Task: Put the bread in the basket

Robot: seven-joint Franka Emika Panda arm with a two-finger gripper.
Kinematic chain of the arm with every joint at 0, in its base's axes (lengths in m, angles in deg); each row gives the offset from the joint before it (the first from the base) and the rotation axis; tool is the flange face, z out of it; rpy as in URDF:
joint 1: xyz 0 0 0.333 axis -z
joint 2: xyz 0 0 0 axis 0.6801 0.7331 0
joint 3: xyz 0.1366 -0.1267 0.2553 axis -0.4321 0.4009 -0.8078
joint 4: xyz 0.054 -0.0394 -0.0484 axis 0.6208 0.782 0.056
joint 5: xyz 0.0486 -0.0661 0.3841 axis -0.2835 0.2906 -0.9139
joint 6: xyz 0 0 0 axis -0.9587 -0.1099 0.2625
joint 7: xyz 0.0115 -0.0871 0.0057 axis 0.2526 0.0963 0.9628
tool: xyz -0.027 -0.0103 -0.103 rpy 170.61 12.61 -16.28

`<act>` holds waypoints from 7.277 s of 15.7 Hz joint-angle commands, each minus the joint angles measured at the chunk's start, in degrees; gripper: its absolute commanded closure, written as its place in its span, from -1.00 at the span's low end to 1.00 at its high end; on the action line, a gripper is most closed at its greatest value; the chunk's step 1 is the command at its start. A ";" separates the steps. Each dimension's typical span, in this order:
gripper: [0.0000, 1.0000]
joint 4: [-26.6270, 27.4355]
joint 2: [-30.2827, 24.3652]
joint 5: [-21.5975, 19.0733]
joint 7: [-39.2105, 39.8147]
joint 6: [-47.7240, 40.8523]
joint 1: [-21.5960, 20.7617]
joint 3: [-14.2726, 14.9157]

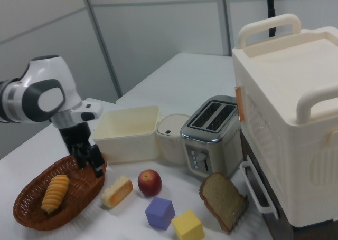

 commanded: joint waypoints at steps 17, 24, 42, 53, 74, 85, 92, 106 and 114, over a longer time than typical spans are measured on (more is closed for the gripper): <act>-1.00 7.08 8.04 3.73 -23.64 26.99 -2.13 2.73; -1.00 6.91 10.24 7.25 -23.46 27.79 -2.48 2.73; 1.00 6.91 12.79 11.65 -23.11 28.40 -2.74 2.56; 1.00 6.91 12.70 12.17 -21.44 27.96 -2.92 2.38; 1.00 0.94 4.44 13.05 -21.44 17.70 -3.01 -7.18; -1.00 0.58 5.41 12.96 -21.35 16.71 -4.50 -10.28; -1.00 -0.12 2.70 12.61 -21.44 15.93 -0.65 -9.84; -1.00 -13.30 -5.32 9.01 -3.80 -7.45 5.87 6.76; -1.00 -15.42 -4.88 2.77 4.93 -8.60 7.01 11.87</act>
